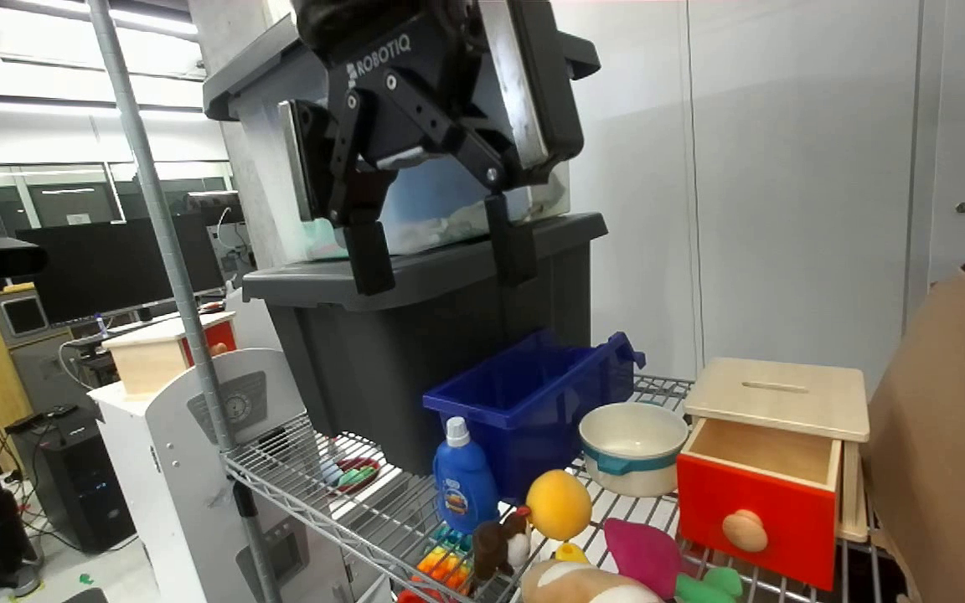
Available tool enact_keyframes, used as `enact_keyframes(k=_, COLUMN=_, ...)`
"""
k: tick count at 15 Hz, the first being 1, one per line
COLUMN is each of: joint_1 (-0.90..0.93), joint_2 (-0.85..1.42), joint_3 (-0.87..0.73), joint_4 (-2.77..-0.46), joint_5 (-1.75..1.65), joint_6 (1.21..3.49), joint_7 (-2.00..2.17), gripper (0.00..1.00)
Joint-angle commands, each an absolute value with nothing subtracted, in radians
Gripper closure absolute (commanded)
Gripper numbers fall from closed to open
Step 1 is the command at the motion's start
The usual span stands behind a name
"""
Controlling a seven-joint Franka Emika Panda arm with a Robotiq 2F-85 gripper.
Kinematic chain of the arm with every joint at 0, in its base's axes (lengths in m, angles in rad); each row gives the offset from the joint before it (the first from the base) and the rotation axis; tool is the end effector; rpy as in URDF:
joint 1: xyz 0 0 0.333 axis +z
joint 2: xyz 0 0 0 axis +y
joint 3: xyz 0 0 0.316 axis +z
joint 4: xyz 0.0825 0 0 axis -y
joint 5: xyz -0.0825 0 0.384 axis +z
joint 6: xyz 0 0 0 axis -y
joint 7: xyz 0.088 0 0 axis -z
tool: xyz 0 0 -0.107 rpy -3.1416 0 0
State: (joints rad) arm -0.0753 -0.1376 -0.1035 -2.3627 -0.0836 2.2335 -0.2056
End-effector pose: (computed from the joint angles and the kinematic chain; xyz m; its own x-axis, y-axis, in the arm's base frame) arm 0.4741 -0.0885 0.3825 0.9969 0.0787 -0.0041 0.0788 -0.9955 0.0524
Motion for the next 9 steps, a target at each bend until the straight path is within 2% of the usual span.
enact_keyframes(k=1, joint_1=-0.072, joint_2=-0.075, joint_3=-0.103, joint_4=-2.292, joint_5=-0.038, joint_6=2.218, joint_7=-0.212, gripper=0.0)
enact_keyframes(k=9, joint_1=-0.069, joint_2=0.005, joint_3=-0.086, joint_4=-2.219, joint_5=-0.032, joint_6=2.201, joint_7=-0.166, gripper=0.0)
